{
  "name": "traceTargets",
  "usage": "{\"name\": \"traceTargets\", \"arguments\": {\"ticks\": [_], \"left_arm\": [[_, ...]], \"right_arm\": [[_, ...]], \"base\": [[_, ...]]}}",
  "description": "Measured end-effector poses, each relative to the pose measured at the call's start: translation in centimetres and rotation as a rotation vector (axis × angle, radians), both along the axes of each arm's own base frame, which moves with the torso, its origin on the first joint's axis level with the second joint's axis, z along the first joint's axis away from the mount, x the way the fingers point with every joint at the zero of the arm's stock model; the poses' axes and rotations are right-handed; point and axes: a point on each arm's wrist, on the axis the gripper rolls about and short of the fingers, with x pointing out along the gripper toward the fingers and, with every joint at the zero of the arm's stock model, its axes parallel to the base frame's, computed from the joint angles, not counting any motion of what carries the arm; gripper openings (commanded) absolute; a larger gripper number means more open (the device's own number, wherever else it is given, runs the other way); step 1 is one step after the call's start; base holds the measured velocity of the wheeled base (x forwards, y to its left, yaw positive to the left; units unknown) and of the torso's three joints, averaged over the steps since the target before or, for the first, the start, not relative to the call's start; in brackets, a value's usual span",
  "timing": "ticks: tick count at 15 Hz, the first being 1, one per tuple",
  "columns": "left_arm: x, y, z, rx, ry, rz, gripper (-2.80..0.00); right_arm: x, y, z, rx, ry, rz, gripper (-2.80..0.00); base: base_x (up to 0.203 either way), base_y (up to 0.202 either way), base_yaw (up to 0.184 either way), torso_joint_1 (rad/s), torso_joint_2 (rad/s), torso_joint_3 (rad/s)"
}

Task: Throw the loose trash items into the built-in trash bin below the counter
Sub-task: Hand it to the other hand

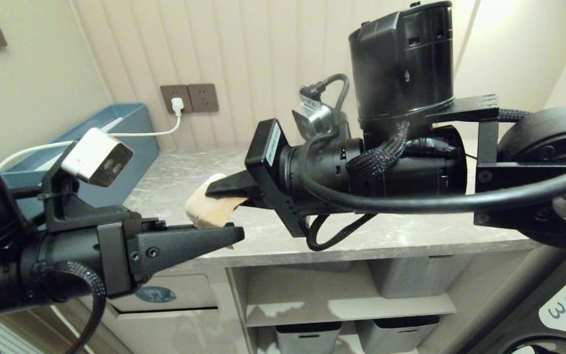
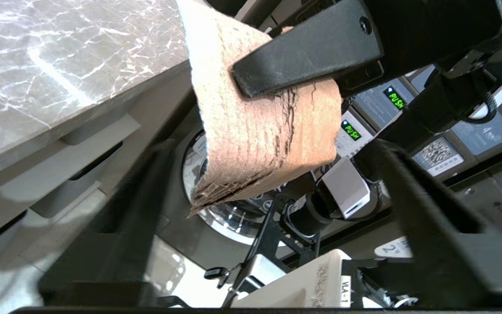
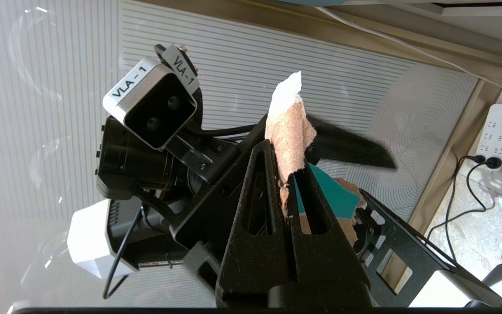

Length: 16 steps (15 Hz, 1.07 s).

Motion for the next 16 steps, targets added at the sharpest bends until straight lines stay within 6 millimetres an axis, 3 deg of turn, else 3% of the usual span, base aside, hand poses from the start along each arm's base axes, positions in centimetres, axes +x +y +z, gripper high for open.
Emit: {"name": "traceTargets", "arguments": {"ticks": [13, 14, 16], "left_arm": [[-0.21, 0.11, -0.33, 0.004, 0.010, 0.001, -2.80], [-0.22, 0.13, -0.35, 0.005, 0.011, 0.002, -2.80], [-0.26, 0.19, -0.49, 0.008, 0.016, 0.006, -2.80]], "right_arm": [[-0.32, -0.17, 0.26, 0.003, -0.005, 0.003, -2.80], [-0.32, -0.18, 0.26, 0.002, -0.007, 0.002, 0.00], [-0.36, -0.27, 0.31, 0.001, -0.017, -0.001, 0.00]], "base": [[0.000, 0.000, 0.000, 0.000, 0.00, 0.000], [0.000, 0.000, 0.000, 0.000, 0.00, 0.000], [0.000, 0.000, 0.000, 0.000, 0.00, 0.000]]}}
